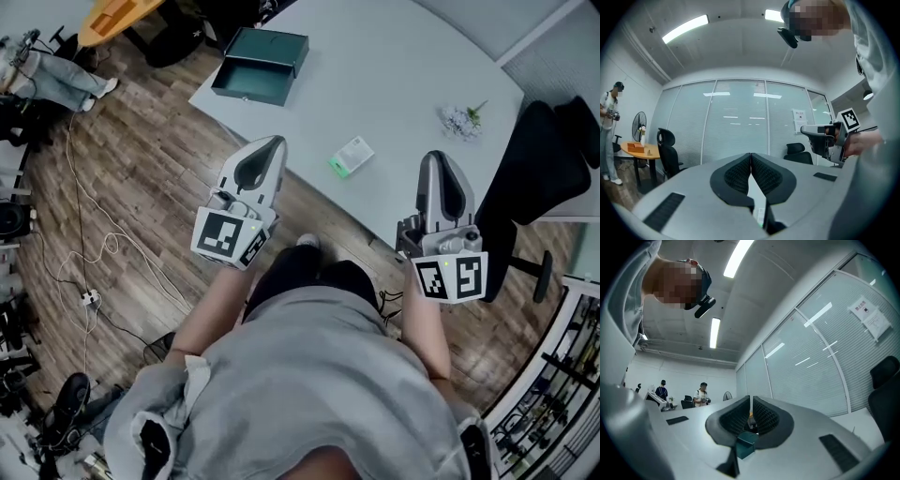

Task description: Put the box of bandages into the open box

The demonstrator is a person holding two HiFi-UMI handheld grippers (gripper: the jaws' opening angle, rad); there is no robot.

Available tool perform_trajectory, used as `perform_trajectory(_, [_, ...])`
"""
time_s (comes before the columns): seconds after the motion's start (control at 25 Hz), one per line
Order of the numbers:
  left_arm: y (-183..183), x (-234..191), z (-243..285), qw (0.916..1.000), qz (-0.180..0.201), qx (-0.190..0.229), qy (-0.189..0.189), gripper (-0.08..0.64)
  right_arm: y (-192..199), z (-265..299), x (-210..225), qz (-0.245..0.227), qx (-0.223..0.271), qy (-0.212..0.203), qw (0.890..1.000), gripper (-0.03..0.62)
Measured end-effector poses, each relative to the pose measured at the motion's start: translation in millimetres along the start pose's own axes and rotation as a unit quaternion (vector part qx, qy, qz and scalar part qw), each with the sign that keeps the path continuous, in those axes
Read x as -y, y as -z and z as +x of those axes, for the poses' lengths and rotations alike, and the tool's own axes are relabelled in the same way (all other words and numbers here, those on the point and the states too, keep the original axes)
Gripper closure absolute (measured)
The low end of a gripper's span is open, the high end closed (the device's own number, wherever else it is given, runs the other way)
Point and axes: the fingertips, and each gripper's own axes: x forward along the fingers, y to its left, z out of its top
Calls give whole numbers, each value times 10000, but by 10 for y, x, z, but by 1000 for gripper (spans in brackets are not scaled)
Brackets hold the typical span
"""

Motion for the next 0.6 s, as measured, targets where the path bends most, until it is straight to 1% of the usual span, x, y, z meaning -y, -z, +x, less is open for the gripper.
perform_trajectory(0.12, [15,-100,237,9999,-5,-42,153,540,71,166,95,-3,-114,101,9999,538])
perform_trajectory(0.28, [160,-175,512,9995,-158,-196,182,538,192,363,306,58,-256,145,9996,538])
perform_trajectory(0.4, [289,-196,748,9994,-152,-266,168,540,263,518,501,128,-291,27,9995,538])
perform_trajectory(0.6, [344,-168,1132,9996,-73,-242,95,538,288,702,822,174,-325,-279,9989,538])
